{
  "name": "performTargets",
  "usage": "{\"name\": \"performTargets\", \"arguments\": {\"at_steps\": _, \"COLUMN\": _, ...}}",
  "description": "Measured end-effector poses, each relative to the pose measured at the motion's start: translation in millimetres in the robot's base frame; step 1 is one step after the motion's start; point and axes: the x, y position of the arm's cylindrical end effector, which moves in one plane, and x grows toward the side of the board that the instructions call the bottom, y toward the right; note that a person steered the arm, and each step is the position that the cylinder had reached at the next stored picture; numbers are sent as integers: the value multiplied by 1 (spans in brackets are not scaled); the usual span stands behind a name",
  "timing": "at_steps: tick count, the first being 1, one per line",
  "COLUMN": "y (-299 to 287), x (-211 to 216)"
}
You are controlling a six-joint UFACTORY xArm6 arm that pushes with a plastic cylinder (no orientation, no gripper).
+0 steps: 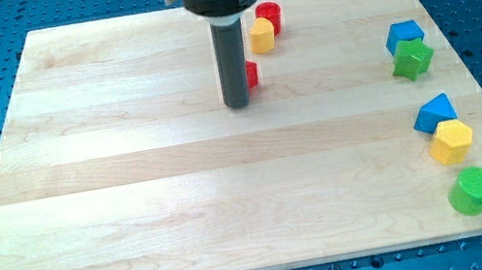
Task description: Push the hexagon diagonal to the green circle
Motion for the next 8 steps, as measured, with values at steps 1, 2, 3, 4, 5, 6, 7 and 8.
{"name": "performTargets", "arguments": {"at_steps": 1, "y": 0, "x": -38}}
{"name": "performTargets", "arguments": {"at_steps": 2, "y": -2, "x": -48}}
{"name": "performTargets", "arguments": {"at_steps": 3, "y": -1, "x": -3}}
{"name": "performTargets", "arguments": {"at_steps": 4, "y": 8, "x": 77}}
{"name": "performTargets", "arguments": {"at_steps": 5, "y": 34, "x": 144}}
{"name": "performTargets", "arguments": {"at_steps": 6, "y": 61, "x": 203}}
{"name": "performTargets", "arguments": {"at_steps": 7, "y": 67, "x": 227}}
{"name": "performTargets", "arguments": {"at_steps": 8, "y": 83, "x": 229}}
